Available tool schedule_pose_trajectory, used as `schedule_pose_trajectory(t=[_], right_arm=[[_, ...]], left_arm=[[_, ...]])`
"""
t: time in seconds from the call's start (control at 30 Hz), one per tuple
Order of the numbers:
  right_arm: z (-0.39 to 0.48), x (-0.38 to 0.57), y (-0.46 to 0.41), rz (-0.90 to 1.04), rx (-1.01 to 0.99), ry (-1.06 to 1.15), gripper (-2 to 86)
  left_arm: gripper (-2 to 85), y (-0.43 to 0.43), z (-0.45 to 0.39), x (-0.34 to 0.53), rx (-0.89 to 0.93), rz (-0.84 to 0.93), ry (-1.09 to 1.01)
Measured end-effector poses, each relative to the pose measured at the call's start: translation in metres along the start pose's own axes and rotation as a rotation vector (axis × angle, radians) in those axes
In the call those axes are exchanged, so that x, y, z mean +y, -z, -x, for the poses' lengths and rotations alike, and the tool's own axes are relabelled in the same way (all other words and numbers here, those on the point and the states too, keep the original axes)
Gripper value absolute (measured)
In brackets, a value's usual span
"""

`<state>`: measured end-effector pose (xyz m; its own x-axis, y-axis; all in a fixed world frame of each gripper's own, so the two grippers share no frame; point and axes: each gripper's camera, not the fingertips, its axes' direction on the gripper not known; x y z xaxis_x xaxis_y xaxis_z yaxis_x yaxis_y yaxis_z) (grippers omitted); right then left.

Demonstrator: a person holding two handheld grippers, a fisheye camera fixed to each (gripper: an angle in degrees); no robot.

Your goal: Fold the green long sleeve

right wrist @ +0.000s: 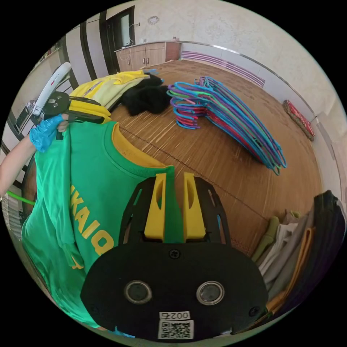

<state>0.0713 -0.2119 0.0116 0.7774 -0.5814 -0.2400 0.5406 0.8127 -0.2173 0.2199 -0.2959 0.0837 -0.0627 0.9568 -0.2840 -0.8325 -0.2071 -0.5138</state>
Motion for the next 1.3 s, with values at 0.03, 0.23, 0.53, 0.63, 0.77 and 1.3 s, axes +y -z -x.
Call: schedule_pose_trajectory(t=[0.03,0.23,0.53,0.63,0.77,1.3], right_arm=[[-0.003,0.011,0.013,-0.021,0.020,-0.010,7.6],[0.002,0.097,0.078,-0.099,0.051,-0.033,8.1],[0.015,0.267,0.106,-0.049,0.084,-0.152,10.3],[0.008,0.310,0.098,0.006,0.087,-0.212,11.1],[-0.002,0.355,0.092,-0.038,0.066,-0.282,11.2],[-0.019,0.460,0.095,-0.071,0.023,-0.442,3.7]], left_arm=[[1.8,0.008,0.001,0.001,-0.001,-0.019,0.005],[1.4,0.075,-0.009,0.019,0.035,-0.111,0.020],[1.1,0.121,-0.078,0.058,0.192,-0.120,-0.018],[1.0,0.131,-0.104,0.064,0.246,-0.114,-0.037],[0.9,0.143,-0.137,0.061,0.285,-0.111,-0.067],[0.9,0.168,-0.246,0.004,0.331,-0.104,-0.228]])
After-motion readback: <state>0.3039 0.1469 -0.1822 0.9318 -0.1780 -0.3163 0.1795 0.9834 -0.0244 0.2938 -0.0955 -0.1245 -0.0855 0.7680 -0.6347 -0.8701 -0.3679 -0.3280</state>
